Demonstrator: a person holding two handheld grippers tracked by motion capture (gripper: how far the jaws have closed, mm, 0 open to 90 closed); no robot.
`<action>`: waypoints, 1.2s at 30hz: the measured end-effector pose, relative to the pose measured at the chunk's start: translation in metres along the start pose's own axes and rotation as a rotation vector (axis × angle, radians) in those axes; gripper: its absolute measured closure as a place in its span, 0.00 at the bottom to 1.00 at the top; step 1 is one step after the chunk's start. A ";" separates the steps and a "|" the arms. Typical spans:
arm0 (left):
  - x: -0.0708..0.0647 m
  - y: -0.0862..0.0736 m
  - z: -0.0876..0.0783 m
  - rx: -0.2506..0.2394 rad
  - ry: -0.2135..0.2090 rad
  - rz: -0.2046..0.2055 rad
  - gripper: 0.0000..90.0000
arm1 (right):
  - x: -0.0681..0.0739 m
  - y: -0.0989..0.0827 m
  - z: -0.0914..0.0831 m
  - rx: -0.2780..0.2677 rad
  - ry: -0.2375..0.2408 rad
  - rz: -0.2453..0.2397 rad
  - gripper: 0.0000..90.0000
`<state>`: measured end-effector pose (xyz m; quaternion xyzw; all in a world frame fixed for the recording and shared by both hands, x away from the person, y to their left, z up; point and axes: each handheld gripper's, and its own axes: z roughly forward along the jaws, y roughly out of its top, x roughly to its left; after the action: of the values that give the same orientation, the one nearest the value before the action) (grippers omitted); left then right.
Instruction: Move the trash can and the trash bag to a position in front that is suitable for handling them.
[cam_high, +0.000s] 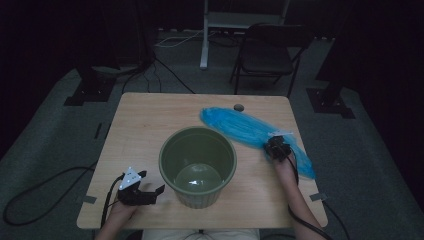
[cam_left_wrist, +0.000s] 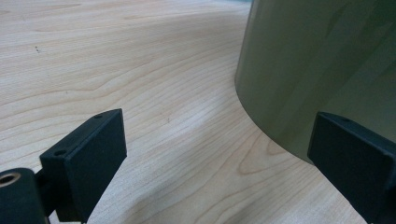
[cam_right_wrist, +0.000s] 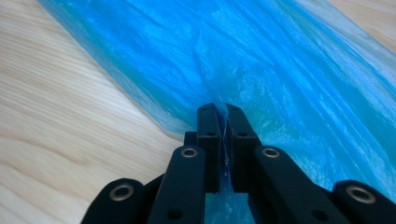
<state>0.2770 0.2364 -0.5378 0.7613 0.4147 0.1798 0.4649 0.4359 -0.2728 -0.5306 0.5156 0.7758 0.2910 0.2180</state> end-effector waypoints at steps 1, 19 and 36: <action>0.000 0.000 0.000 0.001 -0.002 -0.003 0.06 | -0.004 -0.002 -0.002 0.006 0.010 0.009 0.92; 0.002 0.000 -0.001 -0.002 0.002 0.000 0.06 | -0.024 -0.011 -0.050 -0.111 0.056 0.138 0.27; -0.004 -0.001 0.000 0.005 0.005 0.032 0.06 | 0.063 0.075 0.027 -0.093 0.247 0.029 0.15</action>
<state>0.2743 0.2331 -0.5384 0.7684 0.4042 0.1880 0.4591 0.4799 -0.1859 -0.5025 0.4765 0.7749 0.3910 0.1399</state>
